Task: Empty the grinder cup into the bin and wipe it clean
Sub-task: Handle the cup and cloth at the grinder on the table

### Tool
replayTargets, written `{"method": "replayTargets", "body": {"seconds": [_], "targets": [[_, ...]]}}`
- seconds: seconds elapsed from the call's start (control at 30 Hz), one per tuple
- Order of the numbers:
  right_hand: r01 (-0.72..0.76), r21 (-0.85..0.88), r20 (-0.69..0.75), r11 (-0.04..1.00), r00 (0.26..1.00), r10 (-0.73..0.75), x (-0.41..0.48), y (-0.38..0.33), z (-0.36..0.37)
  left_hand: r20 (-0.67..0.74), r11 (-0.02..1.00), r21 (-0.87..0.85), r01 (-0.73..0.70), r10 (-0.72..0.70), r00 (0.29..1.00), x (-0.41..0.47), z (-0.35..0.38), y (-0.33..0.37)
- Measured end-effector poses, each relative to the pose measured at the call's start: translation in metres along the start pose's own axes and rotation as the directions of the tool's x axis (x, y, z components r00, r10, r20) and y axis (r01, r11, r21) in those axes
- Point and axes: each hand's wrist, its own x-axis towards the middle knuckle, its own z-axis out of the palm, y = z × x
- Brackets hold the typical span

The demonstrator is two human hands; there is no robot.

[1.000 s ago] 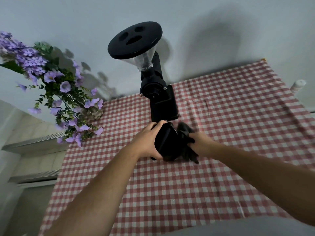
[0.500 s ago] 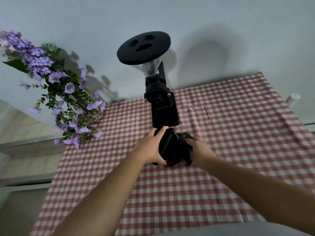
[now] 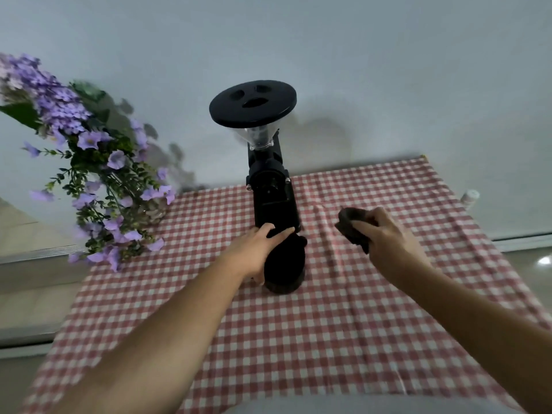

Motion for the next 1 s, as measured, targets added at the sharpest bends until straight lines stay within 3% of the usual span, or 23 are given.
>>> {"method": "replayTargets", "body": {"seconds": [0.07, 0.17, 0.27, 0.33, 0.43, 0.53, 0.63, 0.7, 0.77, 1.0], "targets": [[0.015, -0.117, 0.178, 0.993, 0.984, 0.006, -0.026, 0.002, 0.021, -0.011, 1.000, 0.006, -0.010, 0.010, 1.000, 0.000, 0.002, -0.001], [0.070, -0.210, 0.535, 0.975, 0.843, 0.055, -0.056, 0.004, 0.044, -0.013, 0.999, -0.046, 0.003, -0.004, 1.000, -0.001, 0.008, -0.004], [0.104, -0.191, 0.464, 0.976, 0.886, -0.004, -0.045, -0.007, 0.035, -0.024, 0.960, -0.276, 0.044, -0.053, 0.998, -0.007, 0.017, -0.008], [0.087, -0.151, 0.369, 0.985, 0.929, -0.025, -0.022, -0.019, 0.023, -0.045, 0.879, -0.470, 0.082, -0.117, 0.992, -0.016, 0.026, -0.010], [-0.006, 0.019, 0.320, 1.000, 0.947, 0.000, 0.012, -0.035, 0.012, -0.058, 0.657, -0.739, 0.146, -0.278, 0.959, -0.031, 0.044, -0.007], [-0.117, 0.249, 0.369, 0.961, 0.929, 0.017, 0.041, -0.048, 0.015, -0.040, 0.405, -0.897, 0.178, -0.474, 0.880, -0.042, 0.066, -0.002], [-0.314, 0.419, 0.451, 0.852, 0.886, 0.106, 0.056, -0.056, 0.030, 0.094, 0.002, -0.993, 0.116, -0.573, 0.814, -0.045, 0.078, 0.001], [-0.453, 0.506, 0.543, 0.734, 0.829, 0.137, 0.057, -0.061, 0.044, 0.145, -0.160, -0.985, 0.063, -0.579, 0.802, -0.046, 0.081, 0.003], [-0.524, 0.583, 0.584, 0.622, 0.802, 0.128, 0.055, -0.063, 0.056, 0.138, -0.187, -0.982, 0.030, -0.597, 0.790, -0.046, 0.084, 0.006], [-0.514, 0.678, 0.491, 0.525, 0.849, 0.196, 0.063, -0.060, 0.067, 0.050, -0.025, -0.999, 0.044, -0.640, 0.767, -0.032, 0.070, -0.009]]}}
